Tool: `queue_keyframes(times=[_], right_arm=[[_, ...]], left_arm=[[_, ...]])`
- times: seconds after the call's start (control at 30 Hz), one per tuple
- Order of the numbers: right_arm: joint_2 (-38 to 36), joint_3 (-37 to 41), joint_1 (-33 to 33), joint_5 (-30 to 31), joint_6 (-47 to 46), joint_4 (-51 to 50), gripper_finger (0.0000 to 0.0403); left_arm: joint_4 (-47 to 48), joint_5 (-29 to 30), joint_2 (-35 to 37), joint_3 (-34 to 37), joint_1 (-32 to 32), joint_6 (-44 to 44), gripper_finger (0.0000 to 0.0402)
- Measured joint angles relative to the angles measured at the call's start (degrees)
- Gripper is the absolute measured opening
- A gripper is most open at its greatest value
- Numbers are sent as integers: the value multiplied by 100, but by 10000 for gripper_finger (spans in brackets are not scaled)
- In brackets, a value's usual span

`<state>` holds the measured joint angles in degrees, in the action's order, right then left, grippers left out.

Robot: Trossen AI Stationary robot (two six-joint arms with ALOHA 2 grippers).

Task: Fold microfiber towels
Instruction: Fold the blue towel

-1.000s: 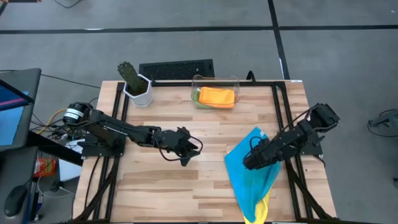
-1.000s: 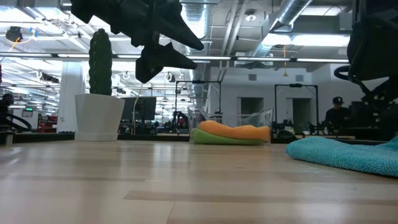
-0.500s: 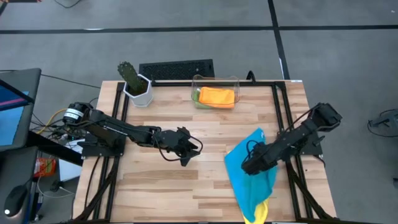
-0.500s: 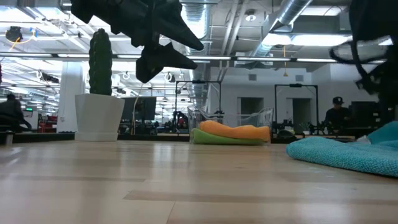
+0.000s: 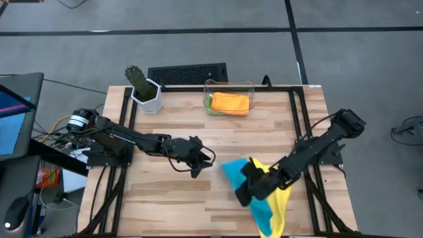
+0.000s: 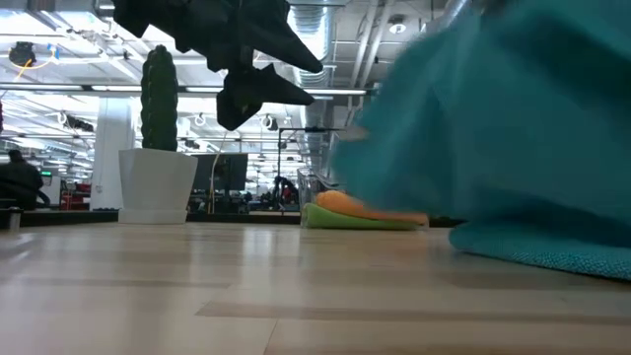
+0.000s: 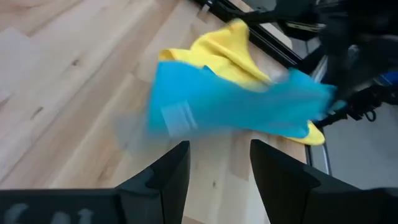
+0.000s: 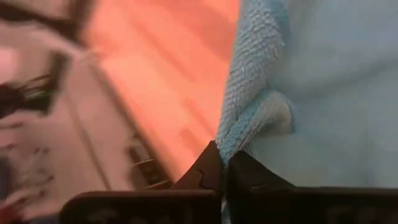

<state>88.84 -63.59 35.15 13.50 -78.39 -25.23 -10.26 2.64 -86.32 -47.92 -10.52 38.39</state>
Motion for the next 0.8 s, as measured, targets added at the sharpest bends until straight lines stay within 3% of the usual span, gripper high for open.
queue_keyframes(times=[0.13,0.3,0.5,0.67,0.8], right_arm=[[50,3,382,252,156,133,31],[50,272,717,309,-601,-324,24],[50,655,912,290,-1306,-214,32],[50,709,698,297,-1217,-106,29],[50,710,384,297,-824,156,24]], left_arm=[[-113,-190,0,0,-31,-91,161],[-267,-257,0,0,-159,-503,161],[-300,-901,0,0,-499,-884,161],[-136,-612,-38,0,-938,-1694,161],[-349,-479,-350,-3,-1091,-1833,161]])
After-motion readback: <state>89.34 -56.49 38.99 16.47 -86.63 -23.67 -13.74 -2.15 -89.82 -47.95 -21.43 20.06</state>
